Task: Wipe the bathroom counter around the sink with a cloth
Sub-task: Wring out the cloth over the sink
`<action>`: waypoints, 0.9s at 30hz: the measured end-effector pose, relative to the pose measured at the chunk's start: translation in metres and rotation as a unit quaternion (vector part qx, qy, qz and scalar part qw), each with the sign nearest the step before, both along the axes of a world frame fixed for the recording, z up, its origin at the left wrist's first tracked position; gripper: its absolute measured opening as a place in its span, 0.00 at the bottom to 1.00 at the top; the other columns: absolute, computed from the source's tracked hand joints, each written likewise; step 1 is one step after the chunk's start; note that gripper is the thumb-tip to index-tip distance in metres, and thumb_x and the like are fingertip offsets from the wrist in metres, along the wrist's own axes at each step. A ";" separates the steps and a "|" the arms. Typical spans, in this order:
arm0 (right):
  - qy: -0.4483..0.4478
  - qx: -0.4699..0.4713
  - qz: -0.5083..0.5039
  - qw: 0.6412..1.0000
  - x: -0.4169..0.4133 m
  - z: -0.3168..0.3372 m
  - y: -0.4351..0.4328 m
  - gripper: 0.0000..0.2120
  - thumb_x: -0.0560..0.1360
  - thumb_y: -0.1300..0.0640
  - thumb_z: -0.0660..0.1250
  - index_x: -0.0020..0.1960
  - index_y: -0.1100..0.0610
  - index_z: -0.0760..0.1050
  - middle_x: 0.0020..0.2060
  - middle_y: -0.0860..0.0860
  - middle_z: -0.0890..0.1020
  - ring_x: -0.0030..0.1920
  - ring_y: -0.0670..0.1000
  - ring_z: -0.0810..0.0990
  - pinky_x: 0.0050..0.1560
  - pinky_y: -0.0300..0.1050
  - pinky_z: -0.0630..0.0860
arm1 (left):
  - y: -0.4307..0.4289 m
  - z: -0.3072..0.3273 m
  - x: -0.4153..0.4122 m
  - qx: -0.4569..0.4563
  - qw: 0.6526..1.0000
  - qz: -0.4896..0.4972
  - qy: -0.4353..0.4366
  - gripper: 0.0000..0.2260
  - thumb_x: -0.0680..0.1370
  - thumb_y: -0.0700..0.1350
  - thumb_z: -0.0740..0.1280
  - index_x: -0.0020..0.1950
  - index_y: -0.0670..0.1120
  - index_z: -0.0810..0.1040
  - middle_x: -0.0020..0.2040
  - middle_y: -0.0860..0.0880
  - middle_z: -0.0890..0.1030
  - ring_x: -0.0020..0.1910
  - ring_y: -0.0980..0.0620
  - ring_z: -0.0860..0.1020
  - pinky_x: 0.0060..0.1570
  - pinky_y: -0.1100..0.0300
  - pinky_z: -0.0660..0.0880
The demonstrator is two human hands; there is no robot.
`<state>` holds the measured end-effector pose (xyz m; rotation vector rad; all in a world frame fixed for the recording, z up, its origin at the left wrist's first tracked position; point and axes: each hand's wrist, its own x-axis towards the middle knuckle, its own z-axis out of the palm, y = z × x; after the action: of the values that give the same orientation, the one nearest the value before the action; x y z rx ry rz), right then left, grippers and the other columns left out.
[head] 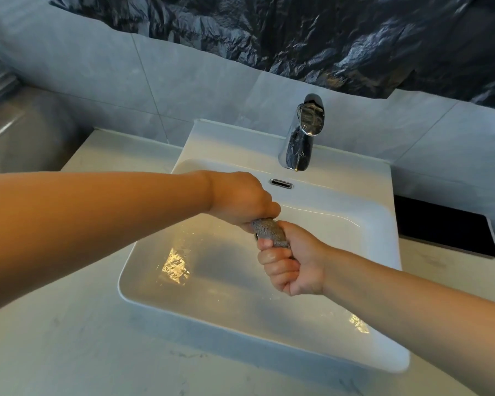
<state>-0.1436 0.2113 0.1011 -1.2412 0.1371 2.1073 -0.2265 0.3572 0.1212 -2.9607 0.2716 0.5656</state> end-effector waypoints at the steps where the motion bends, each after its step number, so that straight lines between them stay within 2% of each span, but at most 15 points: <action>1: 0.012 -0.001 -0.017 1.000 -0.001 0.000 -0.001 0.21 0.77 0.47 0.51 0.28 0.54 0.65 0.19 0.46 0.60 0.16 0.44 0.56 0.18 0.32 0.51 | 0.000 -0.001 0.000 -0.001 1.000 -0.001 -0.001 0.17 0.80 0.57 0.59 0.59 0.45 0.70 0.50 0.47 0.77 0.38 0.50 0.67 0.38 0.58 0.62; 4: 0.052 0.000 -0.061 0.997 -0.007 -0.001 -0.004 0.23 0.78 0.46 0.52 0.28 0.54 0.65 0.18 0.47 0.60 0.15 0.45 0.57 0.16 0.32 0.52 | 0.002 -0.005 -0.001 -0.042 0.998 -0.011 -0.043 0.17 0.79 0.54 0.62 0.57 0.42 0.73 0.46 0.44 0.78 0.36 0.46 0.70 0.36 0.57 0.61; 6: 0.075 0.005 -0.079 0.994 -0.010 -0.001 -0.006 0.22 0.78 0.45 0.52 0.28 0.55 0.66 0.18 0.47 0.61 0.14 0.45 0.58 0.15 0.32 0.52 | 0.005 -0.009 -0.005 -0.096 0.988 -0.050 -0.107 0.15 0.76 0.51 0.68 0.50 0.40 0.75 0.38 0.42 0.78 0.29 0.43 0.72 0.32 0.57 0.61; 8: 0.091 0.013 -0.085 0.992 -0.013 -0.003 -0.007 0.22 0.77 0.46 0.53 0.28 0.55 0.66 0.18 0.47 0.61 0.14 0.44 0.58 0.15 0.33 0.51 | 0.007 -0.013 -0.009 -0.109 0.977 -0.084 -0.164 0.14 0.71 0.50 0.73 0.44 0.40 0.75 0.30 0.45 0.76 0.22 0.45 0.71 0.28 0.61 0.61; 13: 0.106 0.020 -0.096 0.990 -0.014 -0.011 -0.008 0.23 0.77 0.45 0.53 0.28 0.56 0.68 0.18 0.46 0.61 0.14 0.44 0.58 0.16 0.33 0.51 | 0.008 -0.022 -0.013 -0.128 0.969 -0.065 -0.199 0.14 0.70 0.50 0.74 0.44 0.41 0.74 0.29 0.45 0.76 0.21 0.45 0.72 0.27 0.62 0.60; 16: 0.048 0.025 -0.058 0.997 -0.006 -0.011 -0.008 0.22 0.77 0.45 0.52 0.29 0.55 0.67 0.18 0.46 0.61 0.14 0.43 0.57 0.15 0.32 0.51 | 0.003 -0.024 -0.016 -0.127 0.972 -0.033 -0.196 0.15 0.69 0.49 0.75 0.44 0.42 0.74 0.29 0.46 0.76 0.21 0.48 0.68 0.26 0.62 0.61; 18: -0.067 0.041 0.013 0.997 0.004 -0.005 -0.007 0.21 0.77 0.45 0.50 0.31 0.54 0.66 0.20 0.46 0.60 0.16 0.44 0.55 0.16 0.32 0.51 | -0.002 -0.025 -0.018 -0.132 0.971 0.003 -0.200 0.15 0.68 0.49 0.76 0.44 0.43 0.75 0.30 0.47 0.76 0.23 0.52 0.64 0.26 0.63 0.60; 20: -0.222 0.076 0.079 0.969 0.015 0.002 -0.005 0.18 0.77 0.47 0.50 0.34 0.56 0.66 0.22 0.48 0.61 0.19 0.45 0.55 0.20 0.33 0.51 | -0.007 -0.024 -0.021 -0.133 0.971 0.066 -0.189 0.14 0.71 0.51 0.74 0.48 0.44 0.75 0.35 0.47 0.78 0.27 0.51 0.68 0.28 0.60 0.65; 23: -0.440 0.151 0.138 0.874 0.021 0.014 -0.004 0.19 0.77 0.48 0.51 0.37 0.60 0.71 0.27 0.54 0.69 0.23 0.48 0.62 0.25 0.37 0.58 | -0.017 -0.013 -0.026 -0.138 0.963 0.181 -0.144 0.13 0.74 0.53 0.69 0.53 0.47 0.74 0.43 0.49 0.78 0.38 0.50 0.73 0.37 0.56 0.72; 25: -0.540 0.202 0.135 0.806 0.023 0.017 -0.008 0.21 0.78 0.47 0.54 0.41 0.62 0.75 0.31 0.55 0.73 0.30 0.50 0.69 0.31 0.40 0.64 | -0.026 -0.001 -0.036 -0.168 0.945 0.240 -0.146 0.14 0.74 0.56 0.69 0.53 0.49 0.75 0.44 0.52 0.77 0.39 0.54 0.73 0.40 0.57 0.73; 27: -0.600 0.263 0.103 0.748 0.023 0.018 -0.017 0.18 0.79 0.46 0.57 0.43 0.59 0.77 0.31 0.49 0.75 0.32 0.47 0.72 0.33 0.39 0.66 | -0.038 0.010 -0.050 -0.229 0.909 0.314 -0.149 0.15 0.73 0.58 0.69 0.54 0.52 0.76 0.45 0.54 0.77 0.39 0.56 0.74 0.40 0.61 0.75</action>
<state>-0.1203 0.1947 0.1195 -1.9864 -1.1167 0.9647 -0.2765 0.3189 0.1312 -3.5072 -0.6996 0.0797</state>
